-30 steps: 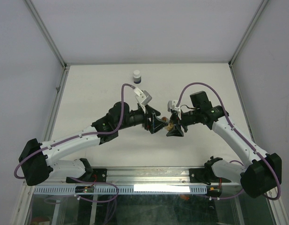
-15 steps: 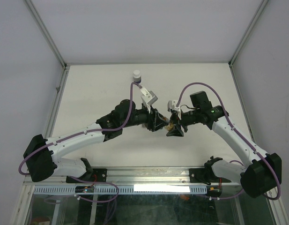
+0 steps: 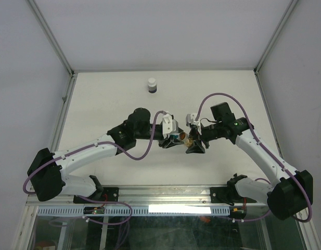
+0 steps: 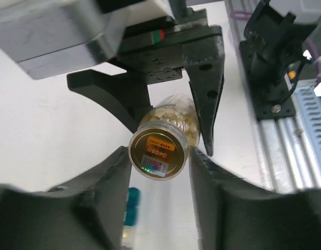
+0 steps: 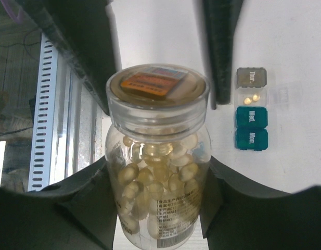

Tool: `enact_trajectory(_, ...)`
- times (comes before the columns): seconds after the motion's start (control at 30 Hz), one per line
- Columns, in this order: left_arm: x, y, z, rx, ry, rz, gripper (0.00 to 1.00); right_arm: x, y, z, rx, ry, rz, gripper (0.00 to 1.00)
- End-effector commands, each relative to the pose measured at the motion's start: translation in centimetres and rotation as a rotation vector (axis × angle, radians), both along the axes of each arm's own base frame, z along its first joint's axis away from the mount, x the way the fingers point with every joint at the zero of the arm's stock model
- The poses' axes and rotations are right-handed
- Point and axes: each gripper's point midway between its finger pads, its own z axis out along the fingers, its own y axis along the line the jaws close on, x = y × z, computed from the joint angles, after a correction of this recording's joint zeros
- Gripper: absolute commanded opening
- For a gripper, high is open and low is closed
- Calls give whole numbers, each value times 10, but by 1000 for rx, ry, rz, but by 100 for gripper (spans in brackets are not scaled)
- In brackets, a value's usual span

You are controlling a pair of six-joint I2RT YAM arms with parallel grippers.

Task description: Sort the pills into containers

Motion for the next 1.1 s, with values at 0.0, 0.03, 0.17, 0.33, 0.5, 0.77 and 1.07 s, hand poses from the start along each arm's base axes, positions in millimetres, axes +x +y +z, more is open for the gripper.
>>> enact_trajectory(0.0,-19,-1,21,-91,-213,-177,68,14,10,27,77,-79,-5,0)
enact_trajectory(0.03,-11,1,29,-127,-190,-115,83,15,10,27,76,-80,-7,0)
enact_trajectory(0.17,-2,22,44,-257,-75,33,99,15,10,26,74,-79,-6,0)
enact_trajectory(0.33,2,40,49,-338,161,168,99,15,10,24,71,-73,-5,0)
enact_trajectory(0.5,3,38,48,-357,366,217,99,15,10,24,72,-72,-6,0)
enact_trajectory(0.77,13,25,42,-302,509,284,88,16,10,24,70,-70,-8,0)
enact_trajectory(1.07,13,4,43,-267,515,257,76,15,10,23,71,-69,-6,0)
